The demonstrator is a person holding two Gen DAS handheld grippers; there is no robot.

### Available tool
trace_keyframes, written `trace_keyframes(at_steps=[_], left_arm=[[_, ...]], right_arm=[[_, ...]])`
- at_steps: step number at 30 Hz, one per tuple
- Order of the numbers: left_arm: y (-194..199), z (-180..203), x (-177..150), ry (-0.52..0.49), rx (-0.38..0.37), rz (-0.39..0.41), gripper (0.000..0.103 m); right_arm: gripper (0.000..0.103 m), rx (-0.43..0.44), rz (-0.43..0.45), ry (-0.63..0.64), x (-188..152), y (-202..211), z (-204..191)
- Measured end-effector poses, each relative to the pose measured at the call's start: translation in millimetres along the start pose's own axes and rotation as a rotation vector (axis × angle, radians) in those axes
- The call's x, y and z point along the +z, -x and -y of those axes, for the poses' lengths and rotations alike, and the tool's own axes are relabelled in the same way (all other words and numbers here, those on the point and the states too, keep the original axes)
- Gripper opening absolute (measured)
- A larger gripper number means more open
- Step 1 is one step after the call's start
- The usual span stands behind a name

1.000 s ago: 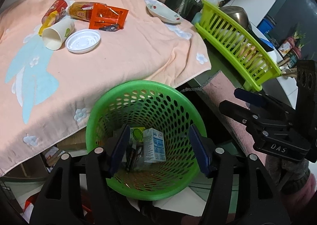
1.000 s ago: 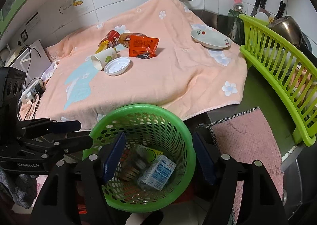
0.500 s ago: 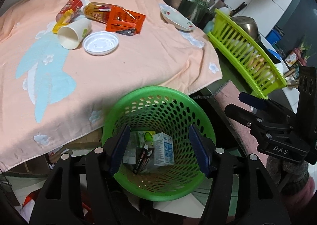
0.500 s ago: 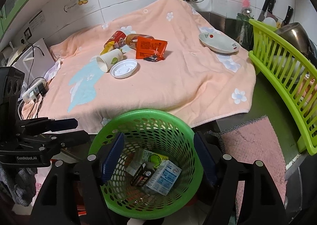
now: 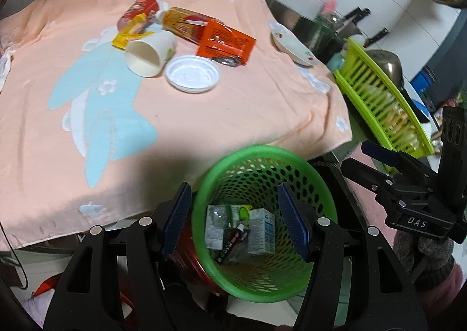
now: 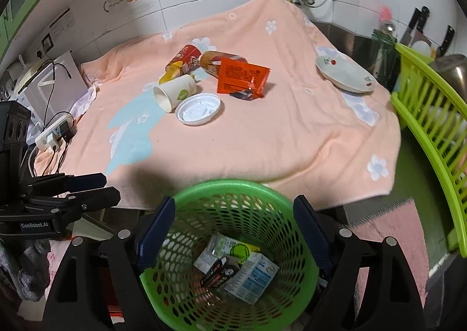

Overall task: Collect trash
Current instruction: 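Move both tools back over the towel toward the paper cup and lid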

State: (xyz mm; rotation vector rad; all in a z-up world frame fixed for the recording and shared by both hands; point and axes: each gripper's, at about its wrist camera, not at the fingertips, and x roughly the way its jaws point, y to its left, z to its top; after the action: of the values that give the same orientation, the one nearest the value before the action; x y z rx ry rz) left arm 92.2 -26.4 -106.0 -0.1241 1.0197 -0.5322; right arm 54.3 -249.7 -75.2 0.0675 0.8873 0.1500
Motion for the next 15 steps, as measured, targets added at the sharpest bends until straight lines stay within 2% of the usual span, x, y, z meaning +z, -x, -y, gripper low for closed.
trace_keyframes(at_steps=[15], left_arm=[[4, -40, 19, 0.07, 0.035, 0.02, 0.063]], right_arm=[[0.083, 0.044, -0.012, 0.047, 33, -34, -29]])
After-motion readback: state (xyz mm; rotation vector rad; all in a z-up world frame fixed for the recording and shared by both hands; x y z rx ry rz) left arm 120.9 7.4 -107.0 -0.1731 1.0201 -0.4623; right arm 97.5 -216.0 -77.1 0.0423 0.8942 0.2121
